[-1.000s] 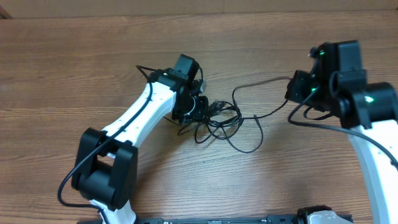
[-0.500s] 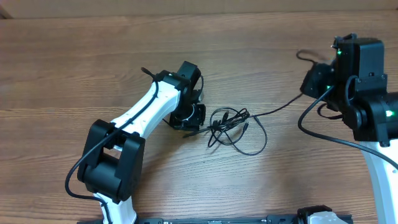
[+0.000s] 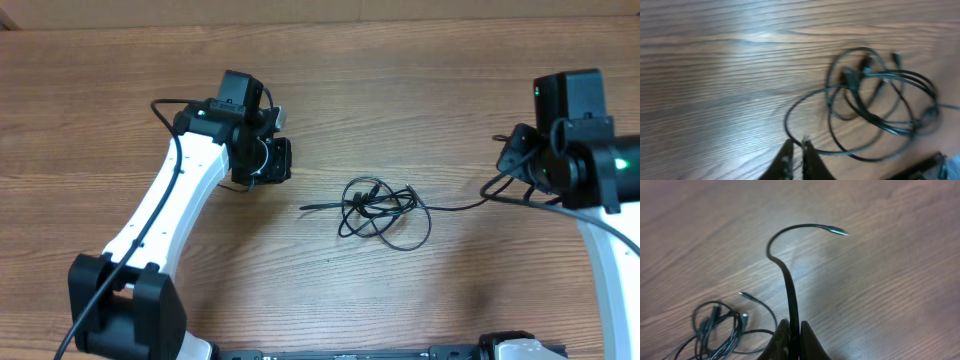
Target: Untangle cables
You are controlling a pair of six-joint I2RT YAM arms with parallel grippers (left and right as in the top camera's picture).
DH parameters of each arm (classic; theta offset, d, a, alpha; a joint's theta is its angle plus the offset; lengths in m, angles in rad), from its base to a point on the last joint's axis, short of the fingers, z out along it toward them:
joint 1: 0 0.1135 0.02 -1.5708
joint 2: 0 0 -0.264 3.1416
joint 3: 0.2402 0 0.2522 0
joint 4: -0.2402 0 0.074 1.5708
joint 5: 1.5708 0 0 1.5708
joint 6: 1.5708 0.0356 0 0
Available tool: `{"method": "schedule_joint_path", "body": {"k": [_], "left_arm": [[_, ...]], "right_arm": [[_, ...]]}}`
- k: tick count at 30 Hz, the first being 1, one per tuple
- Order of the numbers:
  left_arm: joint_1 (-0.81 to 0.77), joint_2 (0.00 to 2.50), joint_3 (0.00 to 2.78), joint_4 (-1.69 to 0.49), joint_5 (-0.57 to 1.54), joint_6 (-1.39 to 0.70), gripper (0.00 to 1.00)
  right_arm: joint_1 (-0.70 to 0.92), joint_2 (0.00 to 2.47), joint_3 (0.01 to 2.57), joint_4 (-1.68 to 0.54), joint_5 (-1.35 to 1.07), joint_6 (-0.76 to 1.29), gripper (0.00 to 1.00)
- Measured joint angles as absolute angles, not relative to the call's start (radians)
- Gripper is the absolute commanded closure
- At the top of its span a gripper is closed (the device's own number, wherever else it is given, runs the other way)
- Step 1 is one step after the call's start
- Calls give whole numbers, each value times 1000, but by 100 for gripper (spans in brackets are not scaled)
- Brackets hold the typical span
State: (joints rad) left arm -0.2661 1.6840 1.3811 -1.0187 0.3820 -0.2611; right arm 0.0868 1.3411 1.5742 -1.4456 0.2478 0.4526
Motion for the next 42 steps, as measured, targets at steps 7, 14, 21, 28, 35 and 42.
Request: {"method": "schedule_joint_path", "body": {"k": [7, 14, 21, 28, 35, 42], "left_arm": [[-346, 1683, 1381, -1017, 441, -202, 64], [-469, 1683, 1381, -999, 449, -123, 48], [-550, 1683, 1381, -952, 430, -100, 46], [-578, 1689, 1381, -931, 422, -101, 46], [-582, 1747, 1381, -907, 418, -101, 45], [-596, 1822, 1381, -866, 419, -105, 45]], "right_arm": [[-44, 1459, 1542, -1420, 179, 460, 63], [-239, 1520, 1542, -1435, -67, 340, 26], [-292, 1520, 1473, -1496, -263, 205, 28], [-284, 1520, 1254, -1395, -404, 165, 36], [-233, 1520, 1069, -1252, -521, 156, 38], [-154, 1520, 972, -1091, -557, 189, 45]]}}
